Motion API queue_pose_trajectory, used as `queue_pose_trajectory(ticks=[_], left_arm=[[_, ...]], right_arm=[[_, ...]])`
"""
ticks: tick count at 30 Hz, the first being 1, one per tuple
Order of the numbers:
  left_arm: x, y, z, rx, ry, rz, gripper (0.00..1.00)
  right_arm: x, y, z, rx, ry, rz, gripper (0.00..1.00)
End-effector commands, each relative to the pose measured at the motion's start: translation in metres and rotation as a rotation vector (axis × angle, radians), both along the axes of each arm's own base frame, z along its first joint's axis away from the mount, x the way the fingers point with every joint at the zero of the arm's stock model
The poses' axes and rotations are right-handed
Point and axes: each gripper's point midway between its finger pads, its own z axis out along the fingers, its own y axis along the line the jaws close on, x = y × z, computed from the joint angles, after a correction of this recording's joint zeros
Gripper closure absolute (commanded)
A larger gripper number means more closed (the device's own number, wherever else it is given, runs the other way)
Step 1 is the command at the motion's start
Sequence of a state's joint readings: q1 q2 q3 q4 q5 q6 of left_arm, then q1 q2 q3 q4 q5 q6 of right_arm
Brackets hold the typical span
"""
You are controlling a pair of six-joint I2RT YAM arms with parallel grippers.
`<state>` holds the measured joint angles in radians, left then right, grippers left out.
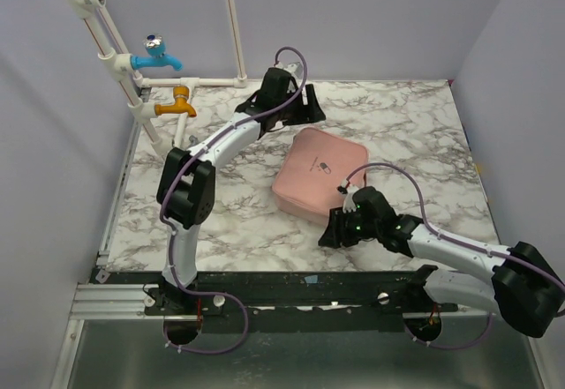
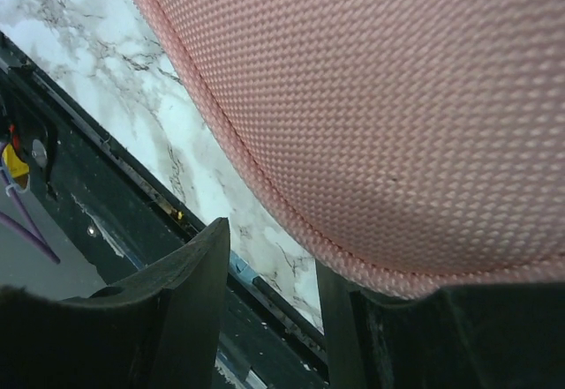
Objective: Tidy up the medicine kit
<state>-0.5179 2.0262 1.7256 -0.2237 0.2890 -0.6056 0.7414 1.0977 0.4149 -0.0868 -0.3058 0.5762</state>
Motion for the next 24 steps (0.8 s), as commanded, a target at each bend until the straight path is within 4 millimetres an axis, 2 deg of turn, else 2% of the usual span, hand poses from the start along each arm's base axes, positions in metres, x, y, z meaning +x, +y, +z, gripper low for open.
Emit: queue_pose_trajectory(ticks=[1, 6, 12, 17, 21, 24], left_arm=[[0.02, -0.019, 0.022, -0.087, -0.068, -0.04, 0.28], [0.038, -0.044, 0.023, -0.186, -0.056, -0.076, 0.27], [0.056, -0.061, 0.004, -0.238, 0.004, -0.074, 0.26], [0.066, -0.063, -0.023, -0.227, 0.071, -0.057, 0.26], [0.067, -0.055, -0.044, -0.197, 0.119, -0.037, 0.26], [0.065, -0.048, -0.053, -0.182, 0.15, -0.034, 0.26]], right_arm=[[0.003, 0.006, -0.004, 0.002, -0.035, 0.006, 0.54], [0.003, 0.005, -0.009, -0.012, -0.037, -0.01, 0.54], [0.013, 0.006, -0.002, 0.006, -0.072, -0.063, 0.54], [0.021, 0.0, 0.001, 0.006, -0.096, -0.141, 0.54], [0.028, -0.007, 0.002, -0.001, -0.117, -0.203, 0.54], [0.035, -0.013, 0.001, -0.016, -0.125, -0.264, 0.53]])
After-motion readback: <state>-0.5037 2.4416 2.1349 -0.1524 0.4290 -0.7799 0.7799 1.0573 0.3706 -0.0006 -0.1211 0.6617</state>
